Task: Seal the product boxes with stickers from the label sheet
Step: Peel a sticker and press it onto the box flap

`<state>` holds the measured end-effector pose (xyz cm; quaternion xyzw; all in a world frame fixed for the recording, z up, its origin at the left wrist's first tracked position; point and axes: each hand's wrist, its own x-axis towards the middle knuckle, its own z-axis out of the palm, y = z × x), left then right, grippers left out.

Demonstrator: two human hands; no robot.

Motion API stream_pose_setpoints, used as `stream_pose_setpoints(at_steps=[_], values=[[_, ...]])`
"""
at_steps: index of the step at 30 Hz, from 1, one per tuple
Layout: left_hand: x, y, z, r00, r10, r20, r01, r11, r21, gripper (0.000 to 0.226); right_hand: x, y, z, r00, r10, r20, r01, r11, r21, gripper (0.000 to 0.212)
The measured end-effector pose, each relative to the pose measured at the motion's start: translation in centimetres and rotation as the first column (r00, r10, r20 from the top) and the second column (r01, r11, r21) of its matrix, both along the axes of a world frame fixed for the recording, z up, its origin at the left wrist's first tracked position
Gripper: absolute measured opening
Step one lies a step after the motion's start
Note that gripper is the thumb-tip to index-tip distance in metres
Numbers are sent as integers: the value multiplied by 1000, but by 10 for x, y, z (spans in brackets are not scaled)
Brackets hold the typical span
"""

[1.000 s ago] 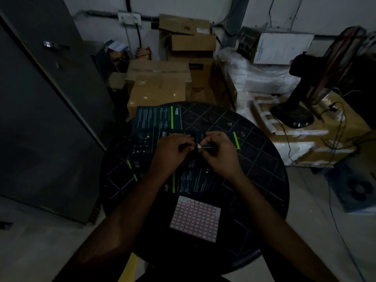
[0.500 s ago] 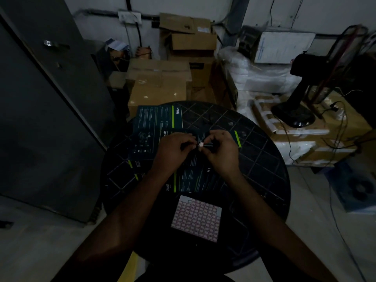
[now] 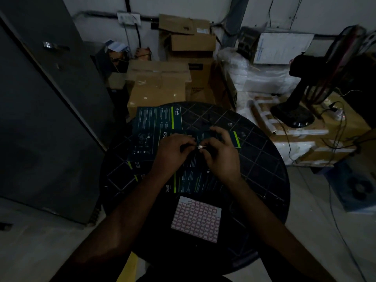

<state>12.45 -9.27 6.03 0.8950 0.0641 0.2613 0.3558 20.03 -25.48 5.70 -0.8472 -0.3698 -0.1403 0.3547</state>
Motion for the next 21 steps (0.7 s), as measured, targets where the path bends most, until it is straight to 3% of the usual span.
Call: stream_pose_setpoints(at_steps=[6,13,15,16,19,21], values=[[-2,-1,-3,1000,2,25,-2,1000,0,15,2,-4,7,997,43,60,-36,994,-103,11],[-6,-6,-1,999,-22,49,20,998,54,27,-1,1,13,899,143,413,-17,956,-294,21],[-6,-4,-2,998,-22,59,17,997,81,26,2,-2,8,875,171,452,-9,941,-340,26],[-6,-4,-3,998,-24,61,19,997,79,24,5,-5,5,906,158,392,-33,951,-307,23],[-6,-3,-6,998,-19,63,16,999,39,17,18,-18,-1,999,51,19,-50,998,-33,13],[-6,-3,-7,999,-13,50,11,999,36,16,21,-21,-4,998,49,-37,-49,999,8,13]])
